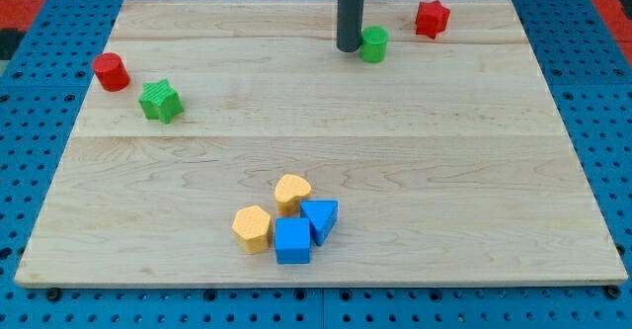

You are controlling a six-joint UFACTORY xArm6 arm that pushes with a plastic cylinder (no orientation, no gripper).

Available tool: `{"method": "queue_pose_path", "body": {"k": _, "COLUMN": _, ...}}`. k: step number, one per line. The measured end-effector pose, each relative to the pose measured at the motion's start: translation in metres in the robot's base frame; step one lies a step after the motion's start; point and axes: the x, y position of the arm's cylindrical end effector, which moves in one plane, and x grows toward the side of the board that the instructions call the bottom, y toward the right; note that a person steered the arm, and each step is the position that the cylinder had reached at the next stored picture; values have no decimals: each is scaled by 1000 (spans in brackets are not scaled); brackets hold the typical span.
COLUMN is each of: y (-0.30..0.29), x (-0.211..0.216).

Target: Push the green star towards the green circle

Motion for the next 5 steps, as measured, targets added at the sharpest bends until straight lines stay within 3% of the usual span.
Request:
{"method": "queue_pose_path", "body": {"k": 1, "y": -22, "x": 53}}
{"method": "queue_pose_path", "body": {"k": 2, "y": -94, "x": 133}}
{"method": "queue_pose_path", "body": {"k": 3, "y": -187, "x": 175}}
{"method": "queue_pose_path", "body": {"k": 4, "y": -272, "x": 201}}
{"method": "queue_pose_path", "body": {"k": 5, "y": -313, "x": 175}}
